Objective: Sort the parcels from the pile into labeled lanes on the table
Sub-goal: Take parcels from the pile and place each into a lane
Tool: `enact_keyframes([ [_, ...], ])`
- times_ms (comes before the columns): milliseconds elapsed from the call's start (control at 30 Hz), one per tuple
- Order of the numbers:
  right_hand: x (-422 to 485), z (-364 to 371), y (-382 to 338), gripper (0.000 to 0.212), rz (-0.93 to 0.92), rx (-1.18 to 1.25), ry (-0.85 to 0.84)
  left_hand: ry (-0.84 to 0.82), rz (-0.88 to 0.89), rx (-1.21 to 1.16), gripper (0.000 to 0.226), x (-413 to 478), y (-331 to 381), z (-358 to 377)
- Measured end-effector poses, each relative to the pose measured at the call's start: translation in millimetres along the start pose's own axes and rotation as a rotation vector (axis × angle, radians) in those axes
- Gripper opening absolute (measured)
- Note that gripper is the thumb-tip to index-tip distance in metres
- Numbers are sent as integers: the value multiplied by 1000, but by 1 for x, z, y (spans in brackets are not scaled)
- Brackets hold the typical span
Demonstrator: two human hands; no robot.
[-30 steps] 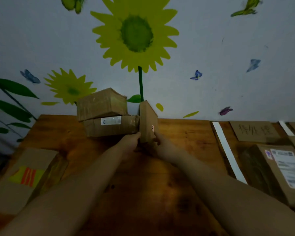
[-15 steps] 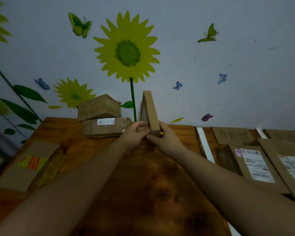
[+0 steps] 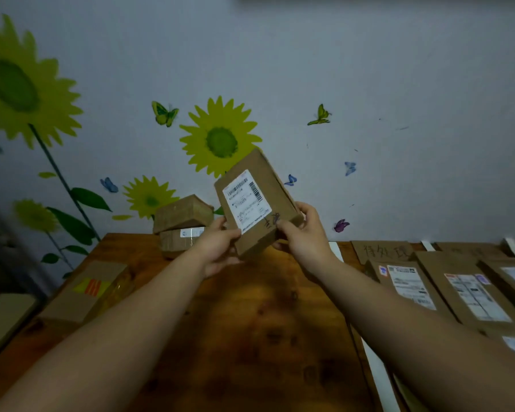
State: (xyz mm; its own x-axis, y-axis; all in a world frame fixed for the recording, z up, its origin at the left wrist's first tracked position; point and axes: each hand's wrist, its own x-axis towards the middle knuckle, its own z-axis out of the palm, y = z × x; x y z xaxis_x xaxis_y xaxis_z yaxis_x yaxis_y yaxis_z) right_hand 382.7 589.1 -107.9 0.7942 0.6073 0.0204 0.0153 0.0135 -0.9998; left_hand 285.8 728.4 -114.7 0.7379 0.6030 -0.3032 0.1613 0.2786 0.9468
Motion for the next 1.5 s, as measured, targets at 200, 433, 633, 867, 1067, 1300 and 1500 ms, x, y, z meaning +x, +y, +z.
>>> enact_keyframes([
  [200,-54,8,-9,54,-99,-215,33,56,334,165,77,-59,2,-33],
  [433,-116,30,-20,50,-185,-202,88,-5,537,169,70,-129,9,-60],
  [633,-155,14,-32,50,-185,-259,136,-65,536,163,70,-162,7,-43],
  [867,-207,-72,-40,71,-111,-238,292,-262,398,270,60,-183,-17,43],
  [1067,-262,-201,-37,79,-43,-281,437,-539,194,387,75,-211,-45,161],
  [1300,-316,-350,-34,80,-6,-223,621,-525,174,478,53,-244,-72,289],
  [1500,-324,-408,-9,63,126,-164,664,-318,191,463,44,-244,-107,340],
])
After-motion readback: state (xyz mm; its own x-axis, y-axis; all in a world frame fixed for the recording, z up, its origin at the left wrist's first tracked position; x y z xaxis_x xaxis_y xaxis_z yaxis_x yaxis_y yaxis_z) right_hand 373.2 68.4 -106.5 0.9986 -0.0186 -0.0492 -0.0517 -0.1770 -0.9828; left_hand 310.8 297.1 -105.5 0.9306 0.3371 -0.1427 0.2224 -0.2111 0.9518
